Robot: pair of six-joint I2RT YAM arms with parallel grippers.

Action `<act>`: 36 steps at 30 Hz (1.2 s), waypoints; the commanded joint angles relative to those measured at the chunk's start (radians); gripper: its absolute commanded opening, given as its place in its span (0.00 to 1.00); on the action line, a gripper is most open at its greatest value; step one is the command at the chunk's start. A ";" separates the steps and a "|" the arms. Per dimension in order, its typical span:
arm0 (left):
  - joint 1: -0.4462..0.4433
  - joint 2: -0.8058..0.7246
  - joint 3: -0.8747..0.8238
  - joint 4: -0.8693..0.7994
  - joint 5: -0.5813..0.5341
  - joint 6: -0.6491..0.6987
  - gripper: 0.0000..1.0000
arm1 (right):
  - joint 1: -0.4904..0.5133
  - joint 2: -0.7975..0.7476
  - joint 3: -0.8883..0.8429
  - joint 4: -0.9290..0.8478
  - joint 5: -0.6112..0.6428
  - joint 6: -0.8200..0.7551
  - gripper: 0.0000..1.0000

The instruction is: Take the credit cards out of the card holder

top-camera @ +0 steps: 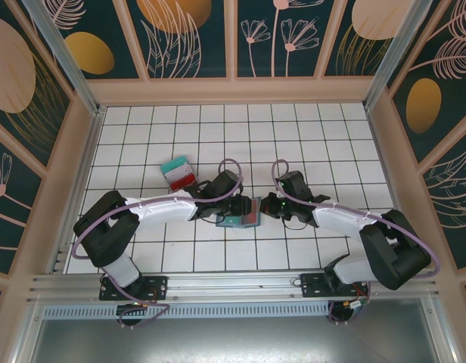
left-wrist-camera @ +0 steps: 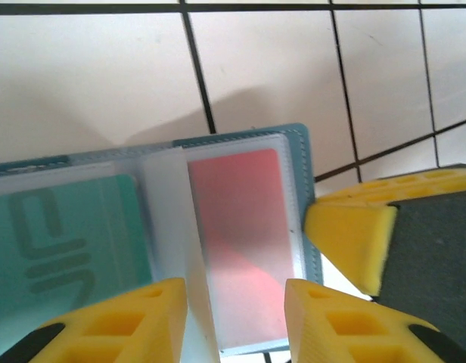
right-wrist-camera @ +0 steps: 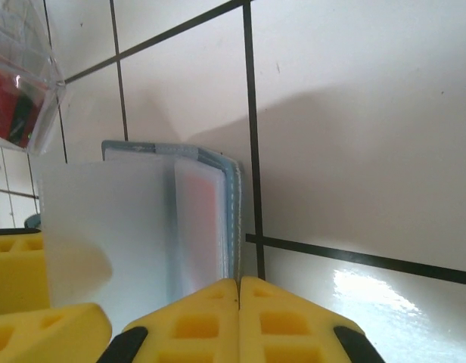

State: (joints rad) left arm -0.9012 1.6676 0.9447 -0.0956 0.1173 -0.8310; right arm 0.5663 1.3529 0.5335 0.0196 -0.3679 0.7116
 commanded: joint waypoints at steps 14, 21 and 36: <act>0.049 -0.078 -0.092 -0.146 -0.188 -0.065 0.37 | 0.029 -0.035 0.098 0.022 -0.098 0.014 0.00; 0.050 -0.120 -0.069 -0.209 -0.254 -0.063 0.40 | 0.030 -0.037 0.069 0.024 -0.085 0.027 0.00; 0.050 -0.098 -0.133 -0.038 -0.116 -0.057 0.12 | 0.077 0.065 0.175 0.042 -0.088 0.057 0.00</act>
State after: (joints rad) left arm -0.8543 1.5581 0.8314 -0.1532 -0.0147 -0.8806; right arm 0.6312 1.3926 0.6769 0.0349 -0.4438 0.7578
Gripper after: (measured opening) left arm 0.117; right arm 0.050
